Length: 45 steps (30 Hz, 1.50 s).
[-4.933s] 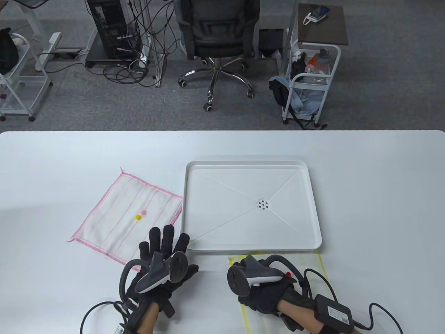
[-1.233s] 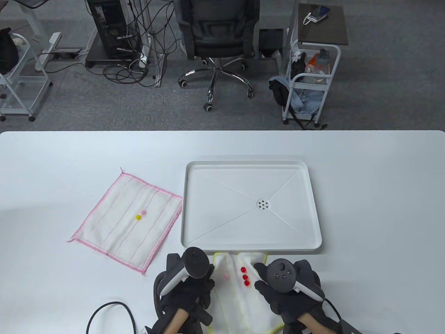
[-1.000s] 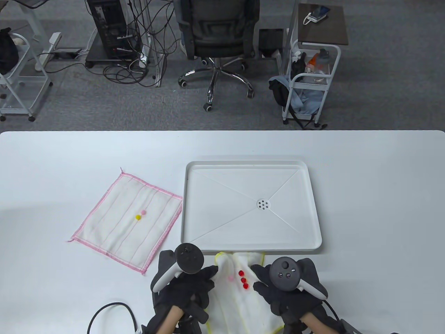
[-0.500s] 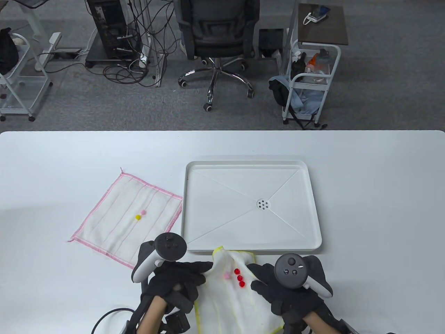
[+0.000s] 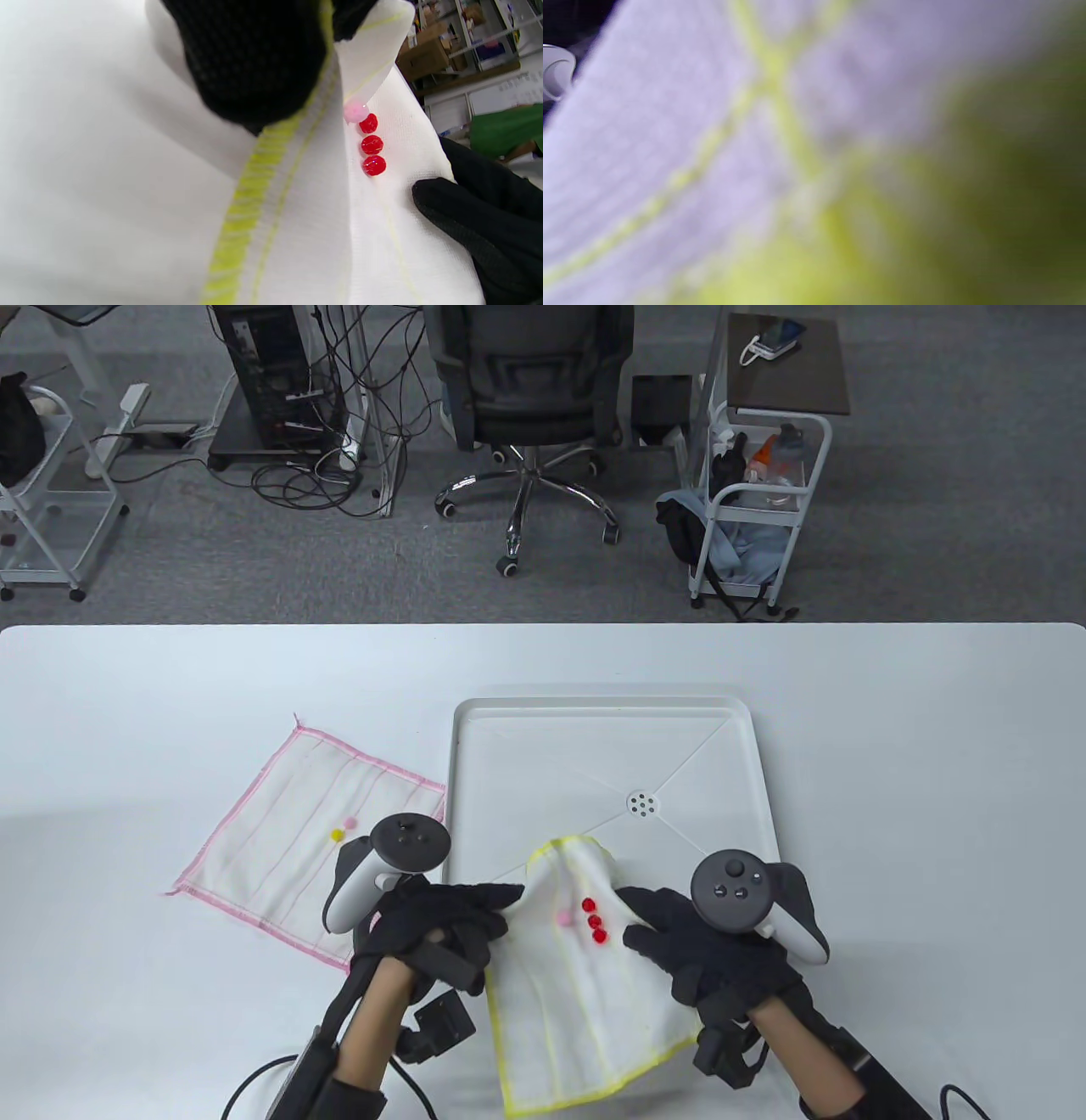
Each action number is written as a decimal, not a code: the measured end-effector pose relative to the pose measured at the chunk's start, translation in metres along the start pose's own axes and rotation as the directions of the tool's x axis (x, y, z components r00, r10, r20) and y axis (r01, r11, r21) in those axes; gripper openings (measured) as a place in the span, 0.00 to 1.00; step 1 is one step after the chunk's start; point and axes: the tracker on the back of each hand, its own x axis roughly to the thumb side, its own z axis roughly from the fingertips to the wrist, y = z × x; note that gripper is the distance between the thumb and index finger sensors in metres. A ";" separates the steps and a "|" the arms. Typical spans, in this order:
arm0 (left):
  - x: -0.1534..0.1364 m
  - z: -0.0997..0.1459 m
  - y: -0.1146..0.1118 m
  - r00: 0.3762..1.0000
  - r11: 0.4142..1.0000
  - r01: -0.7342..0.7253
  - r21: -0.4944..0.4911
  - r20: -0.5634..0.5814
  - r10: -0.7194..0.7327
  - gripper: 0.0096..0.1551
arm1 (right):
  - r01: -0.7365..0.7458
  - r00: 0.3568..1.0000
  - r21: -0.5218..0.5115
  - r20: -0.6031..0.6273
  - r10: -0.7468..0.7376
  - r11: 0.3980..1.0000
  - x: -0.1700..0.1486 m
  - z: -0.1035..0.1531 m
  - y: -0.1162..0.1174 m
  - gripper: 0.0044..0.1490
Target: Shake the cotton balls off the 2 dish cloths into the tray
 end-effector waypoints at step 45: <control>0.084 -0.065 0.007 0.928 0.793 -0.161 0.587 0.364 -0.081 0.33 | 0.319 0.948 -0.529 0.172 -0.269 0.786 -0.032 -0.067 -0.051 0.31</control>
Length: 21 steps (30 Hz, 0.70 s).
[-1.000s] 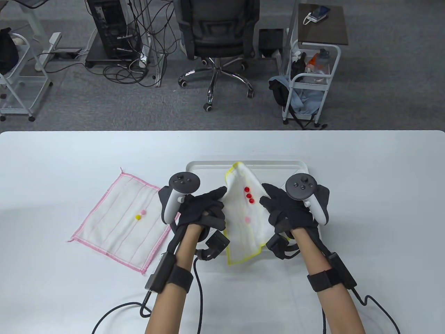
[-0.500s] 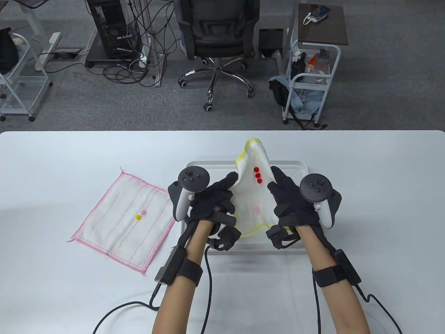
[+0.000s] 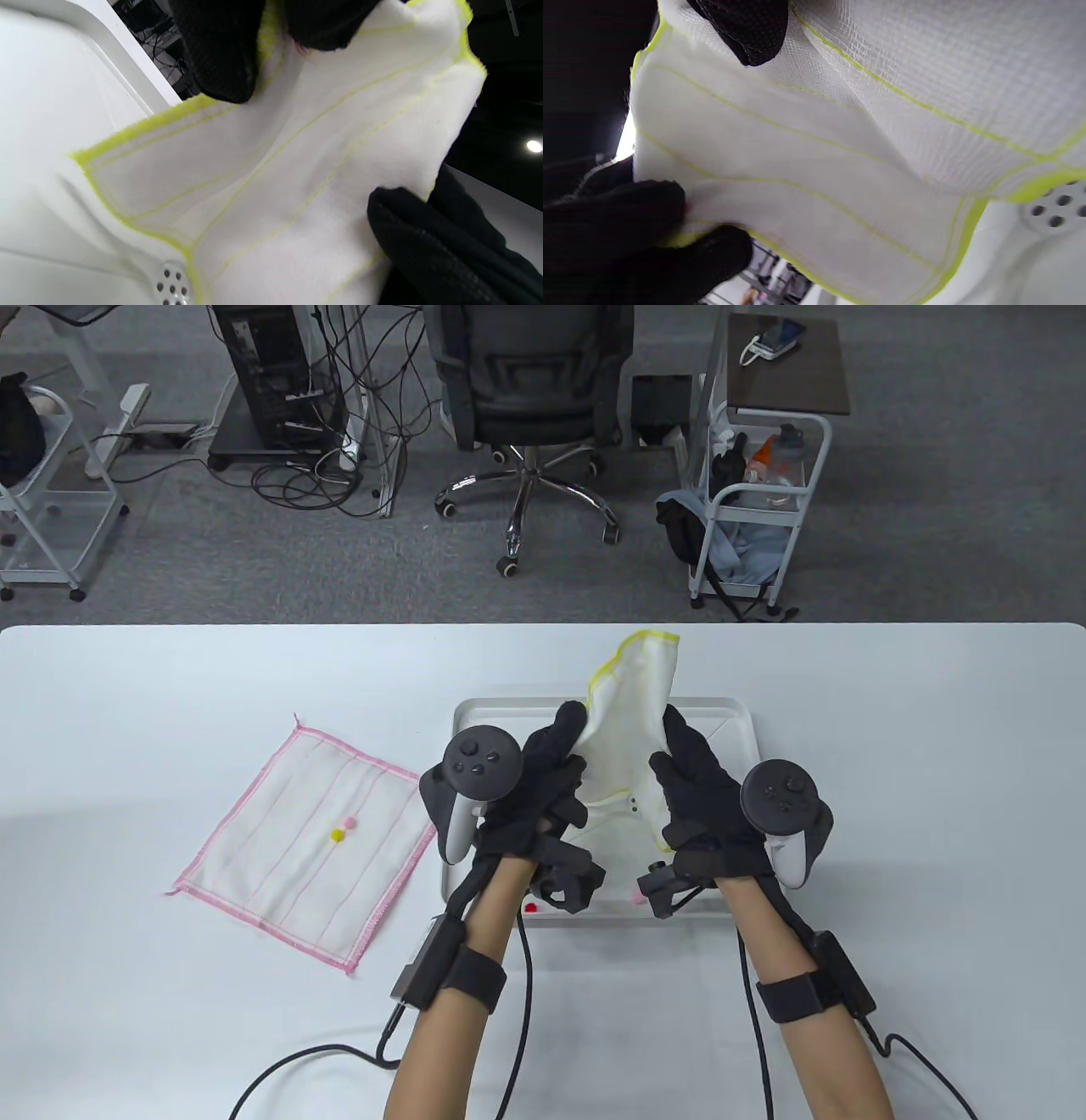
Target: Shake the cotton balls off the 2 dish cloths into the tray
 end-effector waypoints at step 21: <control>0.013 0.040 0.026 0.980 0.974 -0.135 0.180 0.172 0.104 0.27 | -0.052 0.967 0.007 0.252 0.048 0.999 0.015 0.036 -0.024 0.29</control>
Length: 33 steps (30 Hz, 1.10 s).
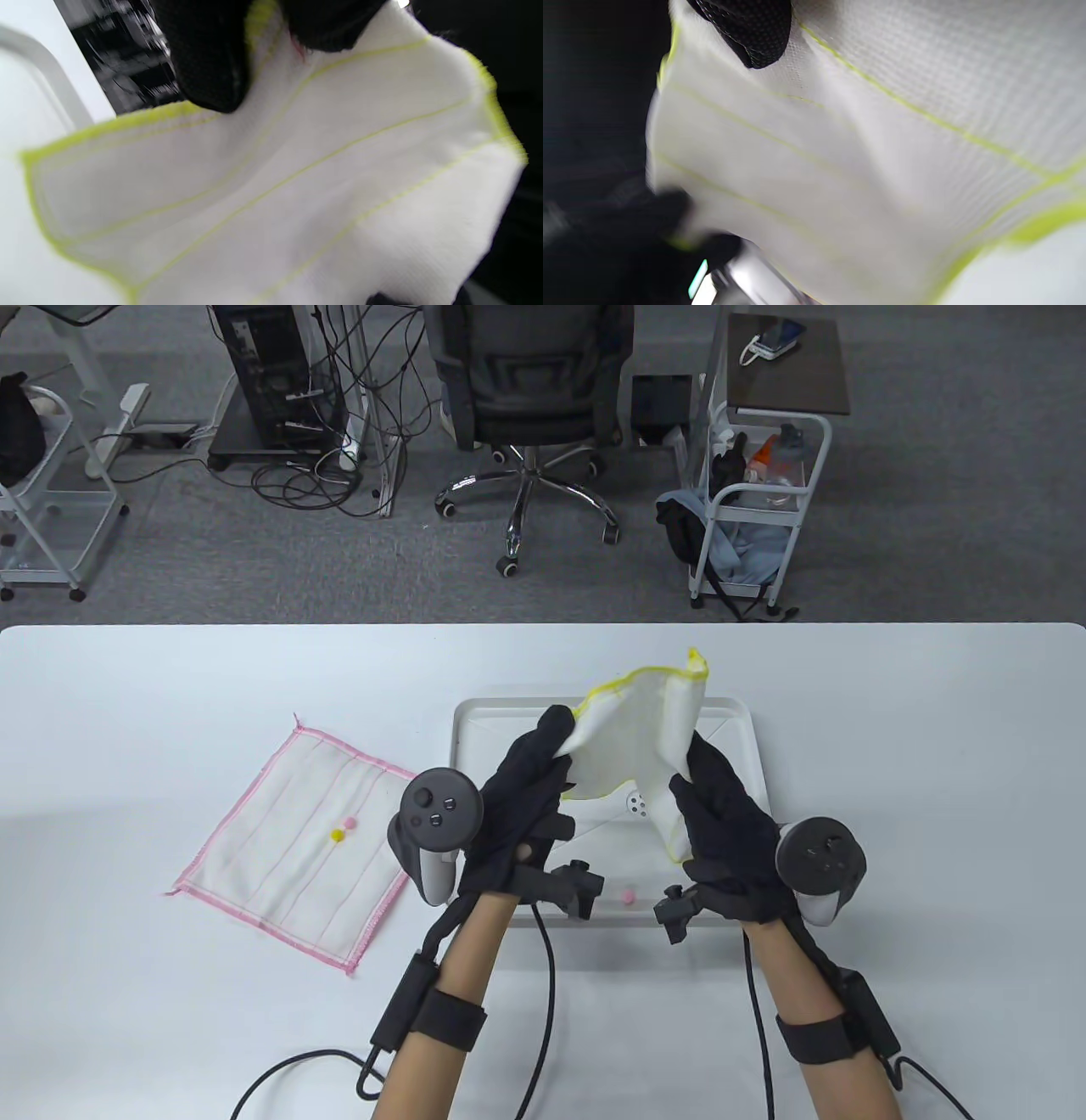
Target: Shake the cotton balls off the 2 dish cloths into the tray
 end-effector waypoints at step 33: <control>-0.043 0.111 0.044 0.513 0.488 0.858 -0.158 0.306 -0.802 0.51 | 0.115 0.780 -0.463 -0.505 -0.368 0.879 -0.088 0.042 -0.131 0.29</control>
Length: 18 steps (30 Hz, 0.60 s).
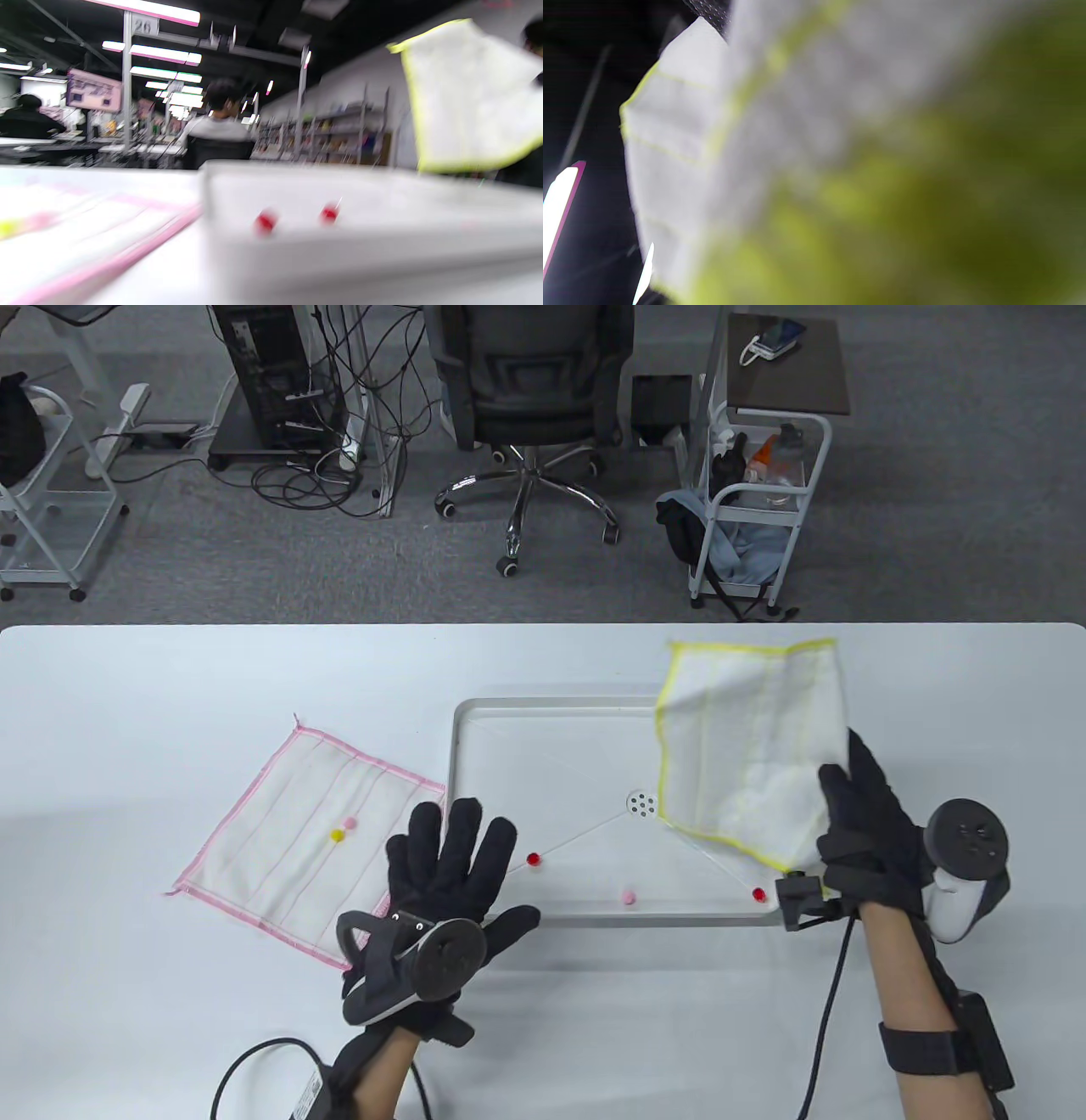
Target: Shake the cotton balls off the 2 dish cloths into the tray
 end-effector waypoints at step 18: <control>-0.002 0.012 -0.056 0.992 0.950 0.122 -0.288 0.022 -0.120 0.53 | -0.002 0.945 -0.064 -0.326 -0.019 0.998 -0.089 -0.040 -0.042 0.45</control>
